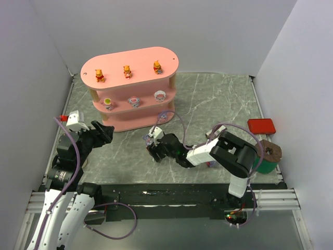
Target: Place and organize the plastic toys onto the shelf
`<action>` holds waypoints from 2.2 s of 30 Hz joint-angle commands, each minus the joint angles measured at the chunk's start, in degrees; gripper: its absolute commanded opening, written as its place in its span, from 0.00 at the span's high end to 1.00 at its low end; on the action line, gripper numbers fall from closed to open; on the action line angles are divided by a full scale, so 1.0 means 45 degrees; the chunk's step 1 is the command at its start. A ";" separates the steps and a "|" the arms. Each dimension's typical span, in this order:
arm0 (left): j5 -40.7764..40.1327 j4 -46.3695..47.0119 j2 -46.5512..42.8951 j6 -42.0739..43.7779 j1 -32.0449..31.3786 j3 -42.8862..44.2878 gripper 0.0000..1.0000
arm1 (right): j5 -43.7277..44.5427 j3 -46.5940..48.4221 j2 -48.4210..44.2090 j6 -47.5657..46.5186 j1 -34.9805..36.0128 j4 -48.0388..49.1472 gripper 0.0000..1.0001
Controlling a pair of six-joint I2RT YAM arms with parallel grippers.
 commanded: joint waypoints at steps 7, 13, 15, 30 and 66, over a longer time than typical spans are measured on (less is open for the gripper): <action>0.0242 0.0458 0.0043 -0.0052 0.0043 0.0026 0.22 | 0.1017 0.1027 0.0764 0.0234 0.0043 0.0223 0.70; 0.0262 0.0477 -0.0035 -0.0071 0.0043 0.0026 0.22 | 0.2269 0.1281 0.0920 0.0334 0.0317 0.0671 0.83; 0.0262 0.0477 -0.0035 -0.0052 0.0043 0.0026 0.22 | 0.2543 0.1378 0.0939 0.0374 0.0356 0.0905 0.85; 0.0242 0.0458 -0.0055 -0.0052 0.0043 0.0026 0.22 | 0.3832 0.2394 0.0939 0.0413 0.0434 0.1843 0.93; 0.0320 0.0477 -0.0035 -0.0032 0.0043 0.0026 0.22 | 0.3989 0.2355 0.1309 0.1819 0.0590 0.1006 0.21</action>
